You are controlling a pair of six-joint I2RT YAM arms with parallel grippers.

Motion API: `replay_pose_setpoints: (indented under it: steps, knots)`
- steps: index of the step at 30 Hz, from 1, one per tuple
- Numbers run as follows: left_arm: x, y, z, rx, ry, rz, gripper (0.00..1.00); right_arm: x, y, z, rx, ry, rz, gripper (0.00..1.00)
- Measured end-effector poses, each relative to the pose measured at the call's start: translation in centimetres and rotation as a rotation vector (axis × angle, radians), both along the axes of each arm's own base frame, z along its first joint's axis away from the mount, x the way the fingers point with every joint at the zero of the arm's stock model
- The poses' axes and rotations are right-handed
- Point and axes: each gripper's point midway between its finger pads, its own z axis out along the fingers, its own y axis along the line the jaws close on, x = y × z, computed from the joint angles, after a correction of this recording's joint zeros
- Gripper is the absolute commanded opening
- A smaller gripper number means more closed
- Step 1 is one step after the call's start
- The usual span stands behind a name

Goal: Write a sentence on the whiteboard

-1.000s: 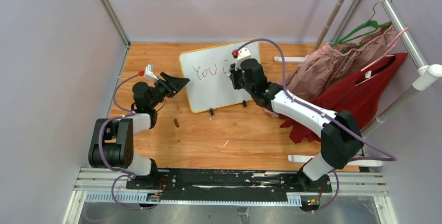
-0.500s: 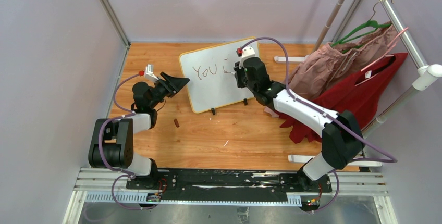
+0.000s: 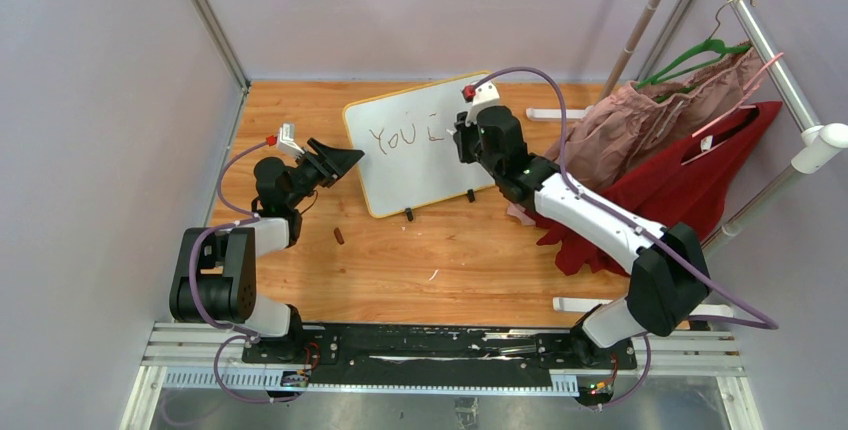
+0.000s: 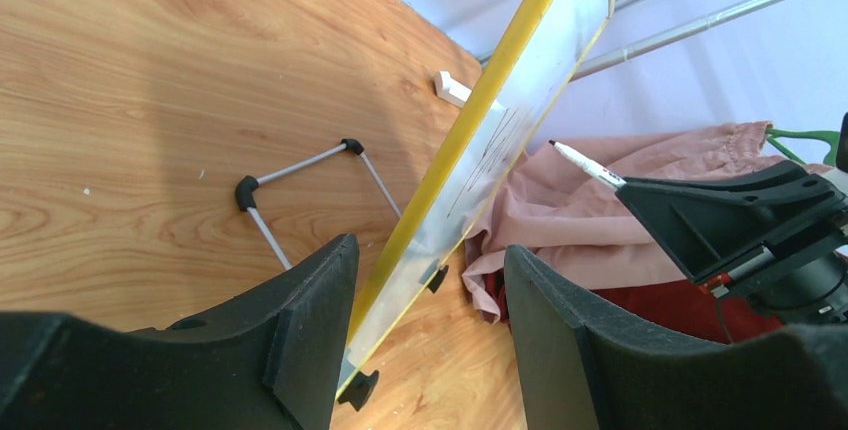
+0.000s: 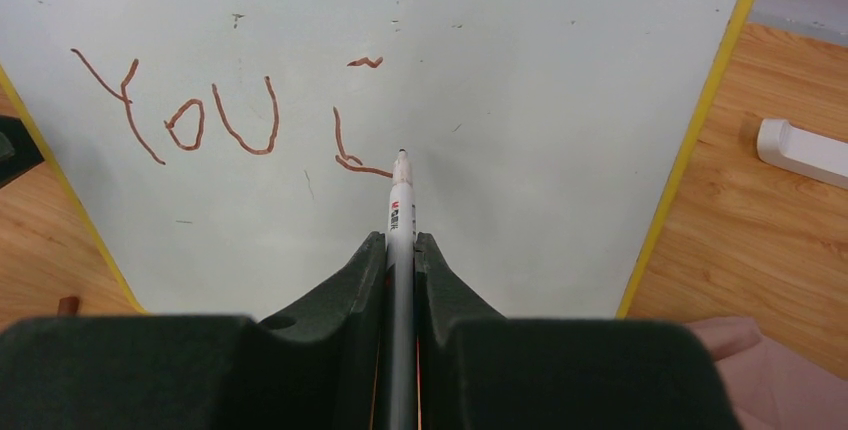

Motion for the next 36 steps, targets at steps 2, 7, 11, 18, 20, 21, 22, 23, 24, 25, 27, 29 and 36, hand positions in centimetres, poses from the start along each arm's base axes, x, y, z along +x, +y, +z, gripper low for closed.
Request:
replay_pose_setpoints:
  steps: [2,7,11,18,20,21,22,23,24,25,27,29,36]
  knots:
    - [0.0,0.0,0.0,0.0,0.0,0.0,0.6,0.2,-0.3,0.0,-0.003,0.0,-0.017,0.0]
    - [0.0,0.0,0.0,0.0,0.0,0.0,0.59,1.0,-0.9,0.3,-0.006,-0.011,-0.068,0.0]
    - [0.0,0.0,0.0,0.0,0.0,-0.001,0.58,1.4,-1.3,0.4,-0.009,-0.017,-0.096,0.0]
    - [0.0,0.0,0.0,0.0,0.0,-0.003,0.58,2.1,-1.2,0.5,-0.014,-0.019,-0.114,0.0]
    - [0.0,0.0,0.0,0.0,0.0,-0.003,0.57,2.3,-1.1,0.5,-0.013,-0.02,-0.113,0.0]
    - [0.0,0.0,0.0,0.0,0.0,-0.003,0.57,2.3,-1.0,0.5,-0.013,-0.019,-0.113,0.0]
    - [0.0,0.0,0.0,0.0,0.0,-0.003,0.57,2.3,-1.0,0.4,-0.014,-0.018,-0.112,0.0]
    - [0.0,0.0,0.0,-0.001,0.0,-0.003,0.57,2.4,-0.9,0.3,-0.015,-0.016,-0.112,0.0]
    - [0.0,0.0,0.0,-0.001,0.0,-0.003,0.57,2.5,-0.9,0.3,-0.016,-0.015,-0.111,0.0]
    - [0.0,0.0,0.0,-0.001,0.0,-0.003,0.57,2.6,-0.7,0.2,-0.017,-0.013,-0.109,0.0]
    - [0.0,0.0,0.0,-0.001,-0.001,-0.003,0.57,2.6,-0.6,0.0,-0.017,-0.01,-0.104,0.0]
    - [0.0,0.0,0.0,-0.001,-0.001,-0.003,0.57,2.6,-0.4,-0.1,-0.018,-0.005,-0.098,0.0]
    - [0.0,0.0,0.0,-0.001,-0.001,-0.003,0.57,2.4,0.1,-0.2,-0.015,0.005,-0.069,0.0]
